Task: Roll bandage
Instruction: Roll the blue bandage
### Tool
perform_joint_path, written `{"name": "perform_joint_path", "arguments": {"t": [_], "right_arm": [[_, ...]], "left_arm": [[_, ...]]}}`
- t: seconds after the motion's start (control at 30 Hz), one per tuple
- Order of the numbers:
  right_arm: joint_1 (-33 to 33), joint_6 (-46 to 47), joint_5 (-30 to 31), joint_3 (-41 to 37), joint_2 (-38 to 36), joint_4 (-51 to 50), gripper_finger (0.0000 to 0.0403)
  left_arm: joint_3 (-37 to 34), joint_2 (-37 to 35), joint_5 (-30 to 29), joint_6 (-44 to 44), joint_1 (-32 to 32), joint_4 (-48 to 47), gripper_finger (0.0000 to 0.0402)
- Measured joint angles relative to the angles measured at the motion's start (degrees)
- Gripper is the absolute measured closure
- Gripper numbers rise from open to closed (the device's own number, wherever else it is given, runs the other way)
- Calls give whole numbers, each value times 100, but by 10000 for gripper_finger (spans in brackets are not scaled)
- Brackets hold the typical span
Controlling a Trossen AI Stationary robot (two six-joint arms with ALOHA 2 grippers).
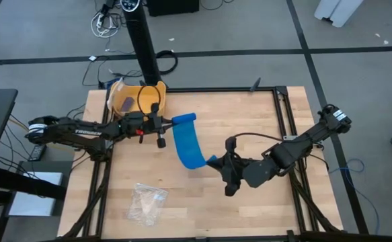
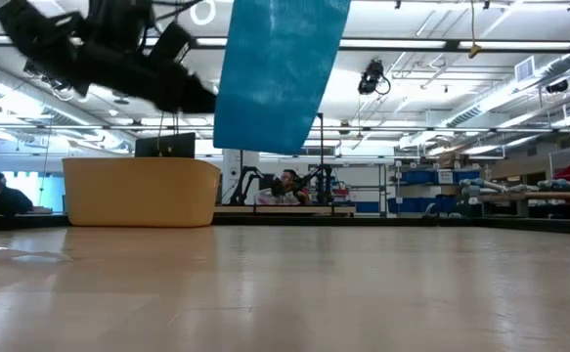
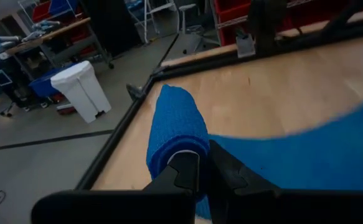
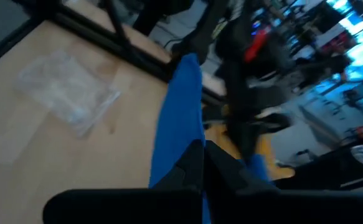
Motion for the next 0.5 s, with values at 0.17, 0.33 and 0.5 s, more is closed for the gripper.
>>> {"name": "perform_joint_path", "arguments": {"t": [0.17, 0.33, 0.5], "right_arm": [[-13, -449, 318, 408, 0, -76, 402], [-112, -912, 683, 894, 0, -74, 402], [-295, -1463, 895, 1292, -2, 204, 403]], "left_arm": [[-498, 0, -12, -30, 0, 407, 383], [-615, 0, -18, -93, -26, 404, 383], [-621, 0, -25, -96, -165, 406, 383]]}}
